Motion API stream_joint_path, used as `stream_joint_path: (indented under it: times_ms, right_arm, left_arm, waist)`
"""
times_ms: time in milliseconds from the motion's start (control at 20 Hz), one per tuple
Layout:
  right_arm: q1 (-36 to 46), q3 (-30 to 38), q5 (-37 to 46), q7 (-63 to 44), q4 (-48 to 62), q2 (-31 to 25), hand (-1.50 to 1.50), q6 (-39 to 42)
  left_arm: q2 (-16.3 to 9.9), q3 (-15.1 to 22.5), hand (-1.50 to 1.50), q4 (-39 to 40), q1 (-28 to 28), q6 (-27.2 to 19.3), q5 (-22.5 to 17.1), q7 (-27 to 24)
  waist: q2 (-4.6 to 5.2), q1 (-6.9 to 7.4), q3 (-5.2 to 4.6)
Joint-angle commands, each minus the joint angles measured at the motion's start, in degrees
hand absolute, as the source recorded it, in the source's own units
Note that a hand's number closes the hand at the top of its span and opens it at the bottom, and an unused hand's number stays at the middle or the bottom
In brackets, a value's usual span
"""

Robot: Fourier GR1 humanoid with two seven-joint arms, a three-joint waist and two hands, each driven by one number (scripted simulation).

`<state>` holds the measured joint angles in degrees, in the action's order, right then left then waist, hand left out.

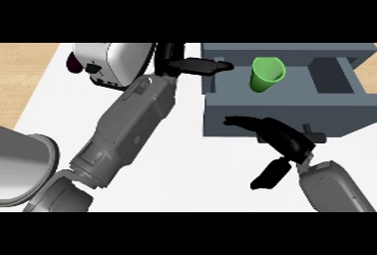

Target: Pick up the cup, place it into the drawer and close the drawer

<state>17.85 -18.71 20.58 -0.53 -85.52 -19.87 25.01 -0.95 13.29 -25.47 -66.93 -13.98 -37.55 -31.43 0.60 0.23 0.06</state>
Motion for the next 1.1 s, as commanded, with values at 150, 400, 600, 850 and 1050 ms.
stream_joint_path:
  times_ms: [150,400,600,850,1050]
  right_arm:
    - [10.5,-2.2,9.7,7.5,26.2,4.9,1.50,-6.2]
    - [16.1,2.1,11.1,18.3,42.6,4.2,1.50,-12.2]
    - [23.2,8.6,8.0,22.4,48.1,2.1,1.50,-13.7]
    - [29.3,14.1,6.4,25.0,55.6,0.9,1.50,-18.3]
    - [34.5,17.8,3.8,22.4,57.0,-2.5,1.50,-16.5]
  left_arm:
    - [-1.0,-0.4,-1.50,-4.9,7.2,2.5,-0.1,-2.3]
    - [-4.4,-0.4,-1.50,-9.9,9.2,2.6,-0.4,1.4]
    - [-7.8,0.0,-1.50,-12.2,12.9,8.6,-1.2,3.1]
    - [-8.4,0.1,-1.50,-15.7,15.2,7.9,-1.2,3.5]
    - [-9.3,1.0,-1.50,-16.1,17.9,10.4,-0.8,2.8]
  waist:
    - [-0.01,3.32,0.02]
    - [0.14,4.85,0.14]
    - [0.72,6.93,0.20]
    - [0.90,7.92,0.26]
    - [1.60,9.64,0.24]
